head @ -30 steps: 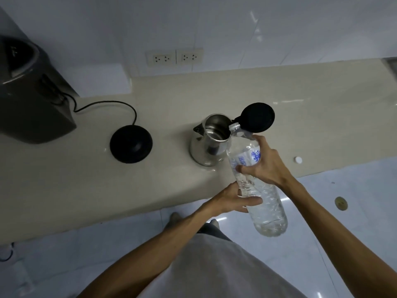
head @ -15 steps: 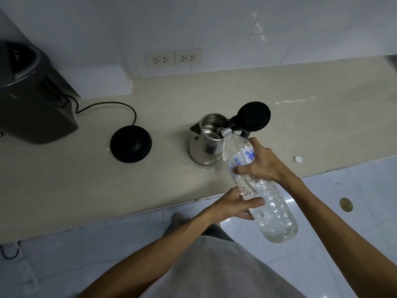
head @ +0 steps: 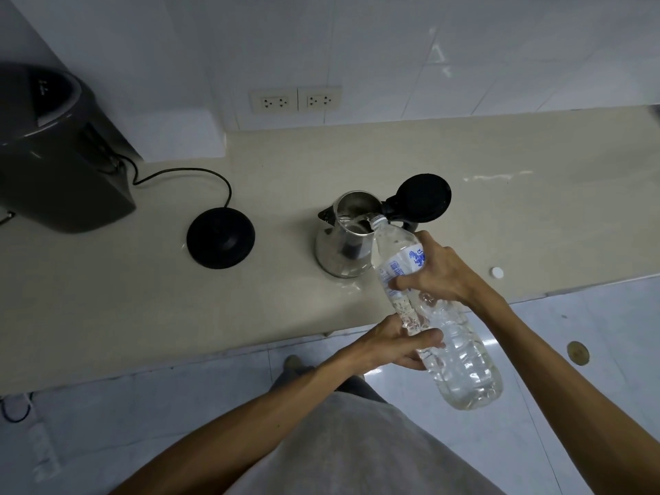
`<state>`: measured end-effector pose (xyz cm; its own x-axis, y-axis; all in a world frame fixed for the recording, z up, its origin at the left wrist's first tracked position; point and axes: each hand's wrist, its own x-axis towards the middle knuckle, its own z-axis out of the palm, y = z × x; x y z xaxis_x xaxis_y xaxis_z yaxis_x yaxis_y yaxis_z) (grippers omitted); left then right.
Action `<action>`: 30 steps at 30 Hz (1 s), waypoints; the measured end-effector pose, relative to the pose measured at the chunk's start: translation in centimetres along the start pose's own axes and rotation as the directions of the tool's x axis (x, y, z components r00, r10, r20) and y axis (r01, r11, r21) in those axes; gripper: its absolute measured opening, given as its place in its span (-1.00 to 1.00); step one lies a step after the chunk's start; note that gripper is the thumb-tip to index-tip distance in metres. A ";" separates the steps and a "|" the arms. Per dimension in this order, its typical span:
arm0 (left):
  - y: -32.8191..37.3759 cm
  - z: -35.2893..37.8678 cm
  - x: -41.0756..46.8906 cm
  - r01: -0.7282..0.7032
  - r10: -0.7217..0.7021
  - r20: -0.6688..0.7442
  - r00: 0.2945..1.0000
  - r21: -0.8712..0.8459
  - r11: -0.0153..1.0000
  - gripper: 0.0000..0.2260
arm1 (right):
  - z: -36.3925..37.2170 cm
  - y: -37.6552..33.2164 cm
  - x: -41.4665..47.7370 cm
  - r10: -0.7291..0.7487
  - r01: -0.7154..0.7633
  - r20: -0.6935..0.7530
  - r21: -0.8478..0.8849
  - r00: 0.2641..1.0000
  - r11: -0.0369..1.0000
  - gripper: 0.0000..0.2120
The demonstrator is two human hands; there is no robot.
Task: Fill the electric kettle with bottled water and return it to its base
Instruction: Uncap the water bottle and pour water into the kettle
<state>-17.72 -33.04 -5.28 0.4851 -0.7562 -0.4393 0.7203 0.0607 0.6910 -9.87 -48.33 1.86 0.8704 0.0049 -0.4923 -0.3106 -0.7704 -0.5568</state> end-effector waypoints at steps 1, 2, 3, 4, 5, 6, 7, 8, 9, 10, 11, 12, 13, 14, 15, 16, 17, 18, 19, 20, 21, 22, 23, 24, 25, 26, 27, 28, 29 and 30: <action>0.1 0.0 0.0 -0.003 0.003 0.000 1.000 0.001 1.000 -0.54 | -0.1 0.0 -0.1 0.003 -0.003 0.000 -0.001 1.000 1.000 -0.14; 0.2 0.1 -0.1 -0.008 0.008 0.001 1.000 0.003 1.000 -0.54 | -0.2 -0.1 -0.1 0.006 -0.006 -0.003 -0.001 1.000 1.000 -0.15; 0.3 0.2 -0.1 -0.014 0.014 0.001 1.000 0.005 1.000 -0.54 | -0.3 -0.2 -0.2 0.007 -0.007 -0.007 -0.002 1.000 1.000 -0.16; 0.4 0.2 -0.2 -0.019 0.019 0.001 1.000 0.004 1.000 -0.55 | -0.4 -0.3 -0.2 0.007 -0.007 -0.009 -0.003 1.000 1.000 -0.17; 0.5 0.3 -0.3 -0.020 0.020 -0.001 1.000 0.000 1.000 -0.56 | -0.4 -0.4 -0.2 0.007 -0.007 -0.011 -0.001 1.000 1.000 -0.18; 0.5 0.3 -0.3 -0.017 0.017 -0.003 1.000 -0.003 1.000 -0.57 | -0.5 -0.5 -0.3 0.006 -0.006 -0.012 0.000 1.000 1.000 -0.18; 0.6 0.4 -0.4 -0.015 0.015 -0.005 1.000 -0.004 1.000 -0.56 | -0.5 -0.6 -0.4 0.004 -0.004 -0.011 -0.005 1.000 1.000 -0.18; 0.6 0.4 -0.4 -0.014 0.014 -0.004 1.000 -0.004 1.000 -0.55 | -0.6 -0.7 -0.4 0.003 -0.003 -0.009 -0.016 1.000 1.000 -0.16; 0.6 0.4 -0.4 -0.013 0.013 -0.004 1.000 -0.006 1.000 -0.55 | -0.6 -0.7 -0.4 0.005 -0.005 -0.006 -0.022 1.000 1.000 -0.16; 0.5 0.4 -0.4 -0.013 0.012 -0.008 1.000 -0.008 1.000 -0.56 | -0.6 -0.7 -0.4 0.010 -0.010 -0.005 -0.018 1.000 1.000 -0.16; 0.6 0.4 -0.4 -0.012 0.012 -0.013 1.000 -0.012 1.000 -0.59 | -0.6 -0.7 -0.4 0.013 -0.013 -0.001 -0.013 1.000 1.000 -0.18; 0.6 0.5 -0.5 -0.011 0.011 -0.015 1.000 -0.015 1.000 -0.59 | -0.6 -0.7 -0.4 0.013 -0.013 0.001 -0.020 1.000 1.000 -0.19; 0.6 0.5 -0.5 -0.011 0.011 -0.010 1.000 -0.017 1.000 -0.58 | -0.6 -0.8 -0.4 0.012 -0.011 0.001 -0.037 1.000 0.999 -0.19; 0.6 0.5 -0.6 -0.011 0.011 -0.001 1.000 -0.017 1.000 -0.56 | -0.6 -0.8 -0.5 0.010 -0.010 -0.001 -0.048 1.000 0.999 -0.20; 0.5 0.4 -0.6 -0.012 0.012 0.008 1.000 -0.016 1.000 -0.54 | -0.6 -0.8 -0.5 0.011 -0.011 -0.004 -0.045 1.000 0.999 -0.20; 0.5 0.4 -0.6 -0.008 0.008 0.013 1.000 -0.017 1.000 -0.52 | -0.6 -0.8 -0.5 0.011 -0.011 -0.008 -0.033 1.000 0.999 -0.21; 0.6 0.4 -0.7 0.001 -0.001 0.014 1.000 -0.019 1.000 -0.50 | -0.5 -0.8 -0.6 0.012 -0.012 -0.008 -0.021 1.000 1.000 -0.21; 0.6 0.4 -0.7 0.014 -0.013 0.012 1.000 -0.019 1.000 -0.49 | -0.5 -0.9 -0.7 0.014 -0.015 -0.006 -0.009 1.000 1.000 -0.20; 0.7 0.5 -0.7 0.028 -0.027 0.010 1.000 -0.022 0.999 -0.49 | -0.5 -0.9 -0.7 0.019 -0.019 -0.002 0.004 1.000 1.000 -0.20; 0.8 0.5 -0.7 0.041 -0.041 0.007 0.999 -0.030 0.999 -0.52 | -0.5 -0.9 -0.7 0.023 -0.023 0.003 0.012 1.000 1.000 -0.20; 0.9 0.5 -0.7 0.052 -0.052 0.000 0.999 -0.039 0.998 -0.57 | -0.6 -0.9 -0.8 0.022 -0.022 0.005 0.012 1.000 1.000 -0.19; 0.9 0.5 -0.7 0.058 -0.058 -0.006 0.998 -0.045 0.997 -0.62 | -0.6 -0.9 -0.8 0.020 -0.020 0.005 0.005 1.000 1.000 -0.19; 0.9 0.5 -0.7 0.059 -0.060 -0.005 0.998 -0.048 0.997 -0.66 | -0.6 -0.9 -0.8 0.019 -0.019 0.001 0.000 1.000 1.000 -0.18; 0.9 0.4 -0.7 0.058 -0.058 0.001 0.998 -0.049 0.997 -0.67 | -0.7 -0.9 -0.8 0.018 -0.018 -0.004 -0.004 1.000 1.000 -0.18; 1.0 0.3 -0.6 0.056 -0.056 0.010 0.998 -0.046 0.997 -0.67 | -0.7 -0.9 -0.8 0.019 -0.019 -0.005 -0.007 1.000 1.000 -0.18; 1.0 0.3 -0.6 0.054 -0.053 0.017 0.998 -0.041 0.998 -0.67 | -0.8 -1.0 -0.8 0.021 -0.021 -0.002 -0.001 1.000 1.000 -0.18; 1.0 0.2 -0.6 0.051 -0.050 0.022 0.999 -0.036 0.998 -0.68 | -0.8 -1.0 -0.8 0.024 -0.024 0.000 0.014 1.000 1.000 -0.19; 1.0 0.2 -0.6 0.046 -0.046 0.025 0.999 -0.032 0.998 -0.68 | -0.8 -1.0 -0.8 0.027 -0.027 0.001 0.026 1.000 0.999 -0.19; 1.0 0.2 -0.6 0.042 -0.042 0.024 0.999 -0.034 0.999 -0.69 | -0.8 -1.0 -0.8 0.028 -0.028 -0.001 0.029 1.000 0.999 -0.19; 0.9 0.2 -0.6 0.040 -0.039 0.019 0.999 -0.041 0.998 -0.67 | -0.8 -1.1 -0.9 0.027 -0.027 -0.003 0.024 1.000 0.999 -0.19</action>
<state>-17.48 -32.67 -4.25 0.4468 -0.7702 -0.4552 0.7588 0.0567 0.6488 -9.96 -48.05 3.44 0.8630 -0.0177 -0.5049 -0.3427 -0.7547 -0.5594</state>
